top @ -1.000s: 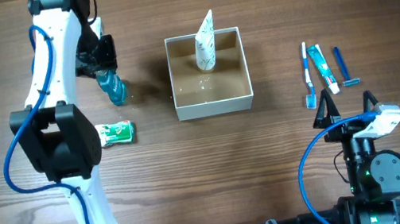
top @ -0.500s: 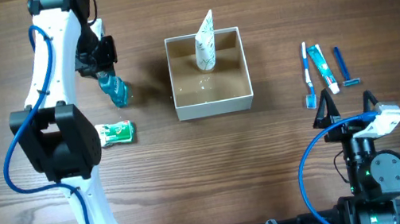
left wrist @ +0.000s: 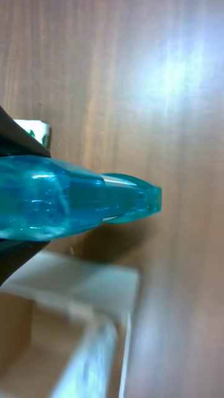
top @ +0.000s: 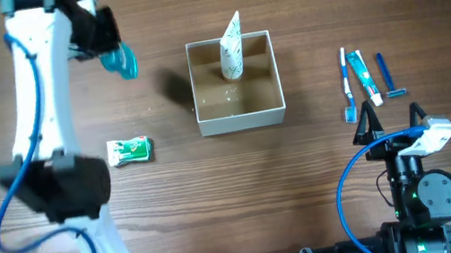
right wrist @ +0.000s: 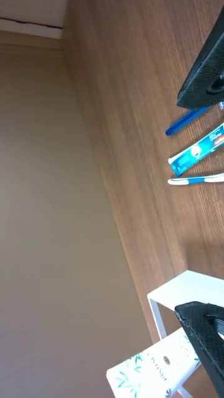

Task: Pack container
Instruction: 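Lift the blue bottle and carry it into the box, then set the bottle upright beside the tube and release it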

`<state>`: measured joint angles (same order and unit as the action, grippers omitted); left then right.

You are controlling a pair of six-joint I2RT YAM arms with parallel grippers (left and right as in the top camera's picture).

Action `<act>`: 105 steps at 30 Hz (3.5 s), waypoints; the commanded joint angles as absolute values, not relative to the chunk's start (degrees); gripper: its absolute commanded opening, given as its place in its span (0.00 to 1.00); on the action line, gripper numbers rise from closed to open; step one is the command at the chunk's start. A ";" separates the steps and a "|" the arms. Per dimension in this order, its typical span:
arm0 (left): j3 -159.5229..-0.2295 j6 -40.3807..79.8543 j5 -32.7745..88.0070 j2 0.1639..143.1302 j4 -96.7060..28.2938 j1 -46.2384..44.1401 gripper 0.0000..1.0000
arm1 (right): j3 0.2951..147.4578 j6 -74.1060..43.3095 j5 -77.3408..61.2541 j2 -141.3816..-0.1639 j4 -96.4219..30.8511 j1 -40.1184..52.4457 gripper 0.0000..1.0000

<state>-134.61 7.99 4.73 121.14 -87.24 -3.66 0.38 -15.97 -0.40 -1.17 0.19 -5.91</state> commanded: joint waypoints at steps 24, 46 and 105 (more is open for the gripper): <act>-137.23 15.70 13.67 113.47 -82.28 -19.09 0.07 | 0.30 -15.57 -0.05 -1.19 0.38 -5.58 1.00; -137.14 15.70 13.02 122.06 -85.01 -19.84 0.09 | 0.30 -15.57 -0.05 -1.19 0.38 -5.58 1.00; -137.14 15.27 10.85 133.84 -81.87 -20.51 0.30 | 0.30 -15.57 -0.08 -1.19 0.38 -5.58 1.00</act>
<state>-136.14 14.98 10.41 134.37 -82.17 -19.99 0.38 -15.97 -0.40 -1.17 0.19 -5.93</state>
